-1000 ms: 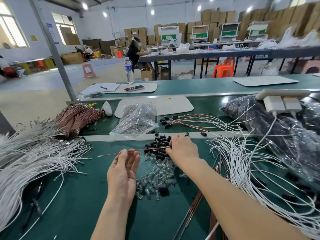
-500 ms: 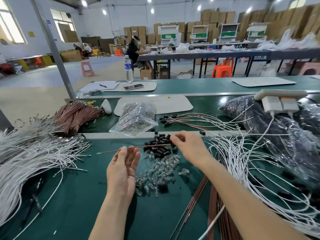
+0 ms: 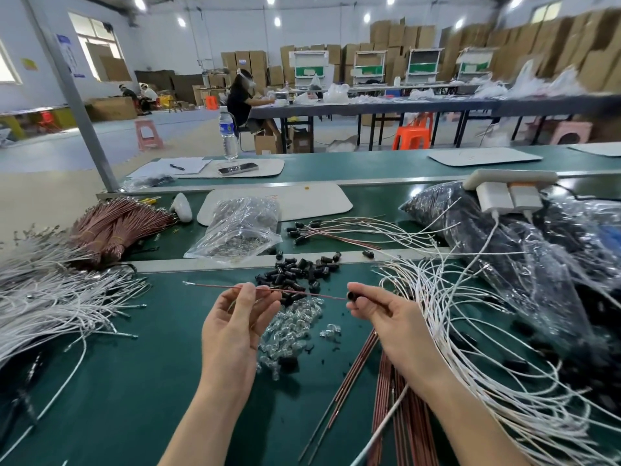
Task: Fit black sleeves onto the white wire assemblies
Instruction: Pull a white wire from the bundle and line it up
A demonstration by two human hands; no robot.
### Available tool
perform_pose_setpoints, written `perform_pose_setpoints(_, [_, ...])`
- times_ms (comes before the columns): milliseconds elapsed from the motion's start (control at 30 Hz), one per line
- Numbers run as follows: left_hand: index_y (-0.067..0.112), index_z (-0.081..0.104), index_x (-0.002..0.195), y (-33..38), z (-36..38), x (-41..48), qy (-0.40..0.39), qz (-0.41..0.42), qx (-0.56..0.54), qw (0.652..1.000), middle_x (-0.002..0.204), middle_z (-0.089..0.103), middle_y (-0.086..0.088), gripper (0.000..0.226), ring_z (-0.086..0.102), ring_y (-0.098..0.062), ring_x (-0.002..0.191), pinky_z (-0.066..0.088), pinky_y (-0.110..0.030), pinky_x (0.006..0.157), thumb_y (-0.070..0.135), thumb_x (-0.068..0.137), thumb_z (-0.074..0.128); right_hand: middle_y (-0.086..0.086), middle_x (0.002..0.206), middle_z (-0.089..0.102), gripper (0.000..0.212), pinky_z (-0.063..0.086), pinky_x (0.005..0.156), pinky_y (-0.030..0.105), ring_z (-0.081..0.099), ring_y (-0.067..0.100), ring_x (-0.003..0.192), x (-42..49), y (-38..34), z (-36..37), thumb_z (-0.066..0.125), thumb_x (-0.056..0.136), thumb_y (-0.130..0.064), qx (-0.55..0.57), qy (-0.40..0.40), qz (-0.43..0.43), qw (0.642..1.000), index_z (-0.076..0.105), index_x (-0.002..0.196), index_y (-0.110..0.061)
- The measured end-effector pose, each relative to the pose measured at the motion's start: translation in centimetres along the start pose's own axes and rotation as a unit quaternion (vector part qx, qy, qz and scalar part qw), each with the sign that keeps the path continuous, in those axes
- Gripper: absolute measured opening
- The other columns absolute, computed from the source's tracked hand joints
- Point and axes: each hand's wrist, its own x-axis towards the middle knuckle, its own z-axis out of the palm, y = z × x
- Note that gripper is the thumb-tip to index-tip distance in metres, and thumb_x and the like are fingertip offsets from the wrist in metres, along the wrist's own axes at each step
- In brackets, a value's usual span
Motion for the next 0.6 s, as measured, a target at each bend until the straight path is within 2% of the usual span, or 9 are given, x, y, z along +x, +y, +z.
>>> perform_pose_setpoints(133, [0.005, 0.061, 0.102, -0.05, 0.13, -0.04, 0.001, 0.005, -0.002, 1.0, 0.092, 0.075, -0.017, 0.023, 0.076, -0.025, 0.084, 0.061, -0.025, 0.07, 0.02, 0.085, 0.066, -0.007, 0.1, 0.079, 0.028, 0.053, 0.085, 0.013, 0.074, 0.007, 0.096, -0.26, 0.17, 0.41, 0.063, 0.096, -0.005, 0.017, -0.016, 0.008, 1.0, 0.072, 0.116, -0.023])
perform_pose_setpoints(333, [0.006, 0.063, 0.103, -0.13, -0.21, 0.32, 0.01, 0.008, 0.001, 1.0, 0.094, 0.075, -0.015, 0.023, 0.076, -0.027, 0.087, 0.061, -0.026, 0.071, 0.021, 0.086, 0.067, -0.006, 0.105, 0.078, 0.031, 0.053, 0.086, 0.012, 0.073, 0.007, 0.1, -0.29, -0.05, 0.25, 0.065, 0.095, -0.004, 0.033, -0.023, -0.003, 0.999, 0.071, 0.116, -0.026])
perform_pose_setpoints(467, [0.007, 0.063, 0.101, -0.4, -0.19, 0.37, 0.004, 0.005, 0.01, 1.0, 0.094, 0.075, -0.015, 0.02, 0.076, -0.027, 0.088, 0.061, -0.025, 0.071, 0.021, 0.086, 0.067, -0.009, 0.105, 0.077, 0.034, 0.052, 0.093, 0.015, 0.072, 0.007, 0.102, -0.28, -0.05, 0.26, 0.068, 0.093, -0.005, 0.026, -0.027, -0.013, 0.999, 0.069, 0.118, -0.028])
perform_pose_setpoints(600, [0.008, 0.063, 0.099, -0.67, -0.1, 0.32, 0.0, -0.002, 0.02, 1.0, 0.094, 0.075, -0.016, 0.019, 0.076, -0.027, 0.089, 0.06, -0.025, 0.07, 0.021, 0.085, 0.068, -0.012, 0.107, 0.076, 0.039, 0.051, 0.089, 0.011, 0.07, 0.004, 0.103, -0.39, 0.06, 0.3, 0.071, 0.092, -0.008, 0.013, -0.037, -0.022, 0.999, 0.067, 0.121, -0.033])
